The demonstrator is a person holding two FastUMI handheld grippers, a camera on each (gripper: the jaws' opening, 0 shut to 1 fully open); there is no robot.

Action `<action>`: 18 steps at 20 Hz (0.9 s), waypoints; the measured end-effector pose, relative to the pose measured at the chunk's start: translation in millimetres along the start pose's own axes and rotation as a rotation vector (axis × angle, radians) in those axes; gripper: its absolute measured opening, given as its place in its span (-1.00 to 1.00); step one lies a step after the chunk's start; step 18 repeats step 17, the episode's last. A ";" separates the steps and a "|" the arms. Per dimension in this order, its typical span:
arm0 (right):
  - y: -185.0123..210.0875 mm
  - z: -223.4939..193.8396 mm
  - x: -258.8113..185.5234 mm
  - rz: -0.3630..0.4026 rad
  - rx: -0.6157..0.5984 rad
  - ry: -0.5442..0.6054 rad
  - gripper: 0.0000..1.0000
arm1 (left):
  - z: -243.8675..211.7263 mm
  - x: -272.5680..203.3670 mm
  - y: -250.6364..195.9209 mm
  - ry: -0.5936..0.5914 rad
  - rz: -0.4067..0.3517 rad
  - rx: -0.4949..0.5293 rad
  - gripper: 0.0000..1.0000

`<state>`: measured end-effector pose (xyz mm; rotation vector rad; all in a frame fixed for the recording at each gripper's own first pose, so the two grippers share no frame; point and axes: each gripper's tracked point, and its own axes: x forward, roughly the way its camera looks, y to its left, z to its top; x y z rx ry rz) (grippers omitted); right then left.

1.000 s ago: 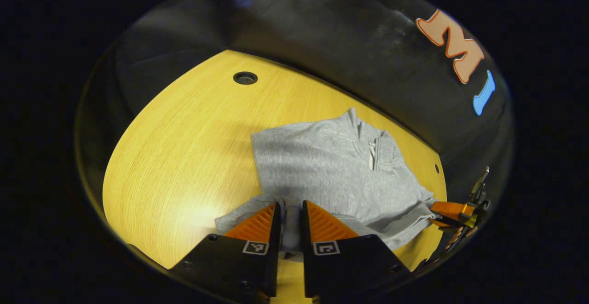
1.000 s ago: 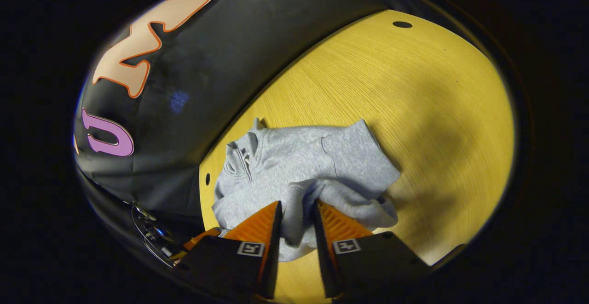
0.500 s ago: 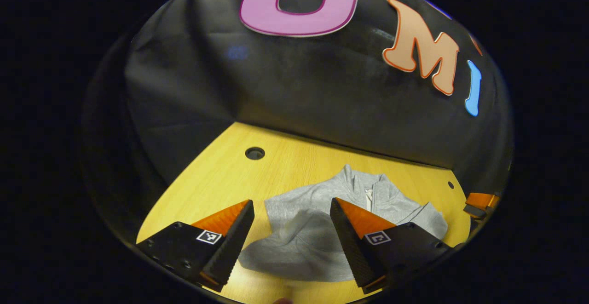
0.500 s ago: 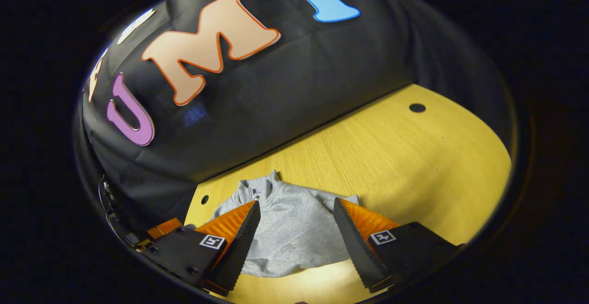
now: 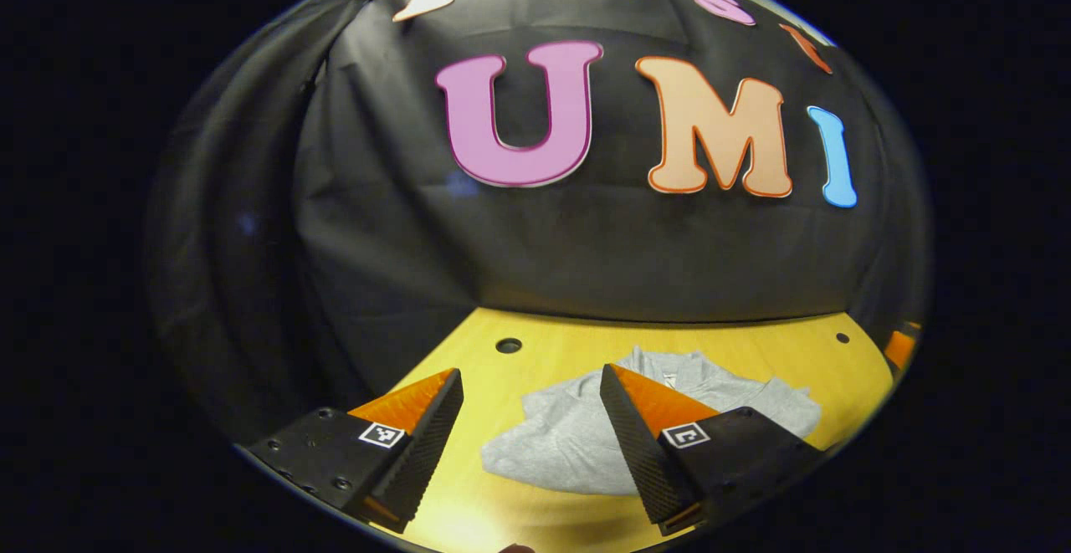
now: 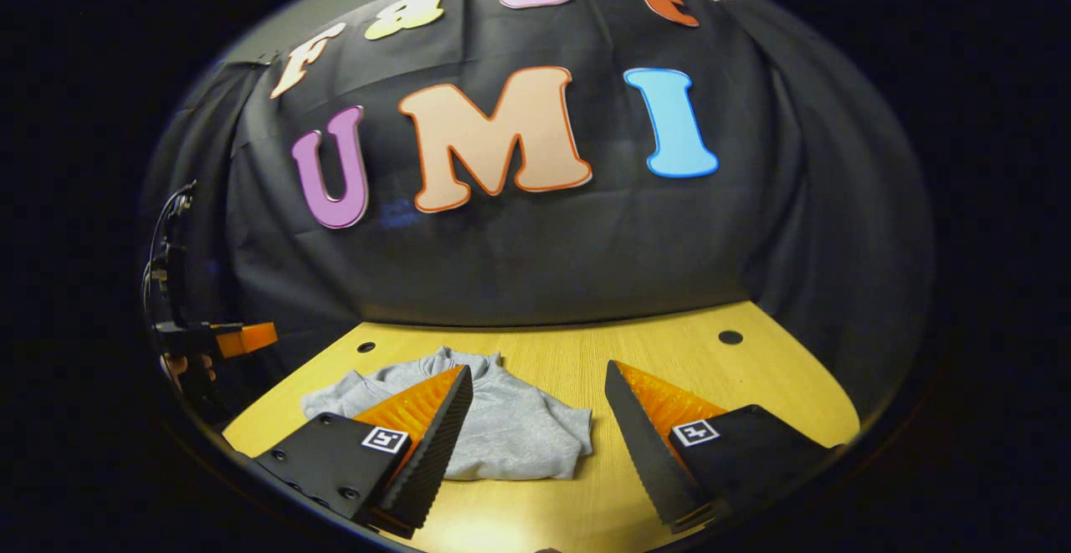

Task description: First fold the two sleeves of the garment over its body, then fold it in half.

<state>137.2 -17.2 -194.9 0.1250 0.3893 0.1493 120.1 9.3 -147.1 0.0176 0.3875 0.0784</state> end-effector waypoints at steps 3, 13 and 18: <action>6.6 14.9 -26.6 0.005 -0.035 -0.052 0.97 | 26.2 -37.3 -2.7 -0.106 -0.023 0.050 0.92; 13.8 64.9 -74.6 -0.118 0.025 -0.202 0.96 | 53.7 -69.9 11.0 -0.200 -0.087 0.079 1.00; 22.1 74.3 -81.8 -0.131 0.001 -0.235 0.96 | 53.5 -67.5 16.9 -0.202 -0.098 0.076 0.90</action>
